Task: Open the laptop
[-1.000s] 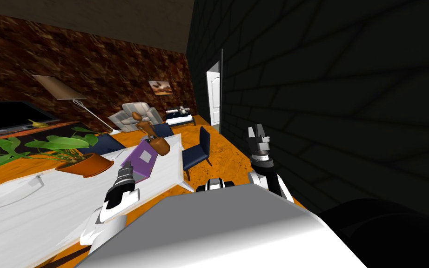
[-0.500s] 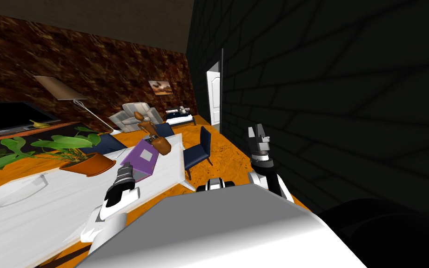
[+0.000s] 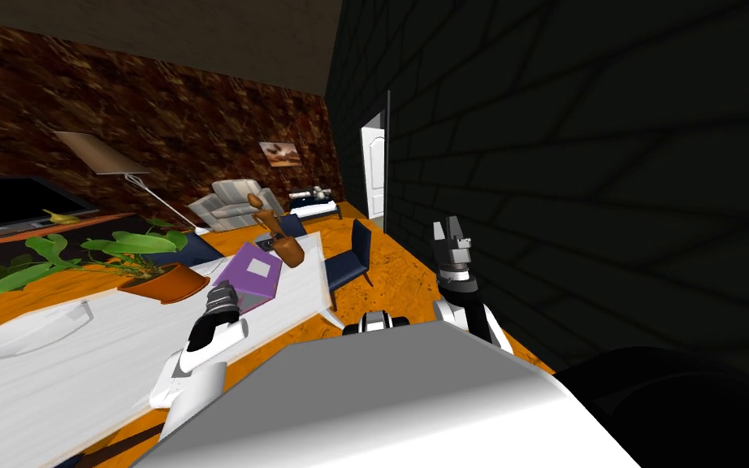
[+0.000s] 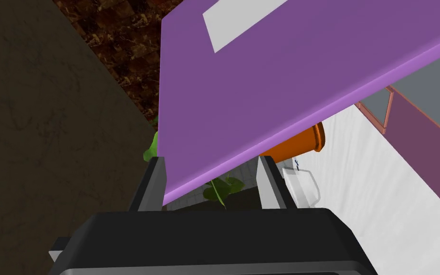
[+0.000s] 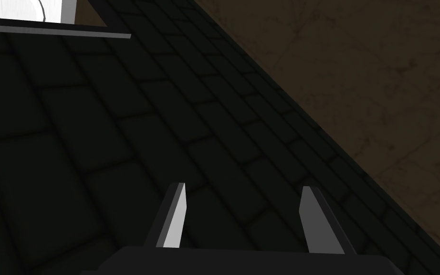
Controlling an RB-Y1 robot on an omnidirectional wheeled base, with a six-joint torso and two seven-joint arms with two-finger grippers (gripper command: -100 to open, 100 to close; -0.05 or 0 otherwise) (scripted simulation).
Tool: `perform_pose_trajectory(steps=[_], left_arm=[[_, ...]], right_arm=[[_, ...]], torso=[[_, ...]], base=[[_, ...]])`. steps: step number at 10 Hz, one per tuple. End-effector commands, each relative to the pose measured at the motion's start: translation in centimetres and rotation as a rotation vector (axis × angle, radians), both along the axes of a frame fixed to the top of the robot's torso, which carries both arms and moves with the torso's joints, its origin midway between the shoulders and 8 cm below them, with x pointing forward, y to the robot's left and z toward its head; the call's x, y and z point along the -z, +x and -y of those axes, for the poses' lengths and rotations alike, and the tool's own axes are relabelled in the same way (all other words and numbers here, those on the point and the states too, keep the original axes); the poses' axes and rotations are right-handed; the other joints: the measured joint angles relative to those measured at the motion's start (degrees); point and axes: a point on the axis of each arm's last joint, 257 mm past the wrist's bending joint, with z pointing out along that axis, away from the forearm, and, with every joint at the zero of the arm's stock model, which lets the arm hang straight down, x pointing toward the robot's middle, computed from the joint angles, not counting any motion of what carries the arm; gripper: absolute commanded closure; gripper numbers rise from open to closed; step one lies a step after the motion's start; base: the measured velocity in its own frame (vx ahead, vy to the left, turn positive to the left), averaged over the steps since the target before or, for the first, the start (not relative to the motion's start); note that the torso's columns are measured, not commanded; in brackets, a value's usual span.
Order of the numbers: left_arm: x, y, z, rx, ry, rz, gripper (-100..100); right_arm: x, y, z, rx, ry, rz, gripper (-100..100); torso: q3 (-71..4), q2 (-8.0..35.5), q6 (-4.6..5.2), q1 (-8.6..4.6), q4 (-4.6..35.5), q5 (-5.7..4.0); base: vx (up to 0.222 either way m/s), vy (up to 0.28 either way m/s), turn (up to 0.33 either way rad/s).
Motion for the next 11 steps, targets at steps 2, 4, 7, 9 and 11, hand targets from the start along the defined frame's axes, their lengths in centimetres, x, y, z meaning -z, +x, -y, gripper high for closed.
perform_pose_trajectory(steps=[2, 4, 7, 9, 11], left_arm=[[0.8, 1.2, 0.3, -0.005, -0.145, 0.051, 100], [1.7, 1.5, 0.9, -0.007, -0.2, 0.073, 100], [3.1, 2.5, 2.1, -0.006, -0.314, 0.124, 100], [4.3, 3.5, 3.3, -0.004, -0.428, 0.175, 100], [5.2, 4.2, 4.3, -0.003, -0.505, 0.207, 100]], right_arm=[[0.0, 0.0, 0.0, 0.0, 0.0, 0.0, 0], [0.0, 0.0, 0.0, 0.0, 0.0, 0.0, 0], [0.0, 0.0, 0.0, 0.0, 0.0, 0.0, 0], [0.0, 0.0, 0.0, 0.0, 0.0, 0.0, 0], [0.0, 0.0, 0.0, 0.0, 0.0, 0.0, 0]], torso=[[0.0, 0.1, -0.02, -0.1, 0.1, -0.11], [0.0, 0.0, 0.01, -0.36, 0.1, -0.29], [0.0, 0.1, -0.02, 0.06, 0.2, -0.19], [0.0, 0.1, 0.03, 0.0, 0.1, -0.18], [0.0, 0.1, -0.05, -0.11, 0.1, -0.25]], base=[[-0.076, 0.079, -0.023], [-0.041, 0.051, 0.004], [-0.066, 0.129, -0.009], [-0.094, 0.146, 0.003], [-0.077, 0.117, -0.005]])
